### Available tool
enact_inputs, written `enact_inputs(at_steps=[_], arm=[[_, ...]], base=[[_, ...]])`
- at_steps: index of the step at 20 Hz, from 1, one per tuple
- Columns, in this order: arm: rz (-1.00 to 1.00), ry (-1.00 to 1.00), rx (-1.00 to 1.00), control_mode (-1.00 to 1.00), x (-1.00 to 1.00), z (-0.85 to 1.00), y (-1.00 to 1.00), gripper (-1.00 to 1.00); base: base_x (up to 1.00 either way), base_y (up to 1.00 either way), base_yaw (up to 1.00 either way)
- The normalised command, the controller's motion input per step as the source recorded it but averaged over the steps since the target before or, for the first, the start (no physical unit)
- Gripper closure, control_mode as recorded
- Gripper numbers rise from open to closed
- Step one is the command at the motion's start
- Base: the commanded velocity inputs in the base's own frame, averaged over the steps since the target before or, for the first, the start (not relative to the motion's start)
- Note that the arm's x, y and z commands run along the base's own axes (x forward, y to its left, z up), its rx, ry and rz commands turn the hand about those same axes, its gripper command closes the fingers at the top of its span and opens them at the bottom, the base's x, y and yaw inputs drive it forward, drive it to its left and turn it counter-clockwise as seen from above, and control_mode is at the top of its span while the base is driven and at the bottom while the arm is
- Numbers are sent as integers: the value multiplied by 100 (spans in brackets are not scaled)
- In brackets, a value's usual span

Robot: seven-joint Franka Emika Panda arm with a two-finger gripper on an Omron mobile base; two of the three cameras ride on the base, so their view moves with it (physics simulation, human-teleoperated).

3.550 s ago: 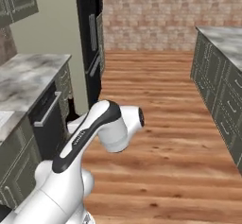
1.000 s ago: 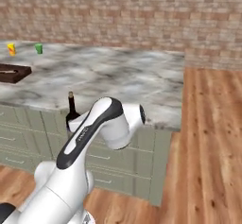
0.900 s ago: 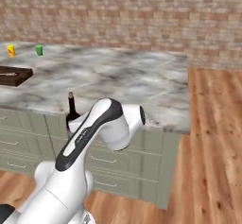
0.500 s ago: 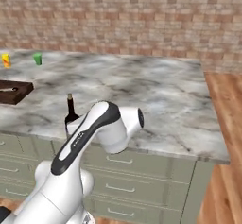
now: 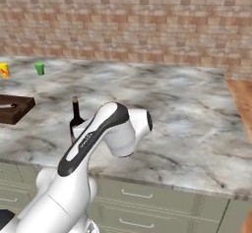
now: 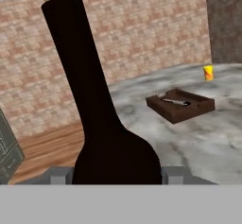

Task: Place the drinks on the dining counter in a tight cluster.

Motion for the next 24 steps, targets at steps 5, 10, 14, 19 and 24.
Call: enact_inputs(at_steps=[5,10,14,19,24], arm=[[0,0,0,100,0,0,0,100],[0,0,0,100,0,0,0,100],[0,0,0,100,0,0,0,100],[0,0,0,100,0,0,0,100],[0,0,0,-100,6,0,3,100]], base=[[48,36,-13],[29,10,-19],[0,0,0],[0,0,0],[2,1,0]])
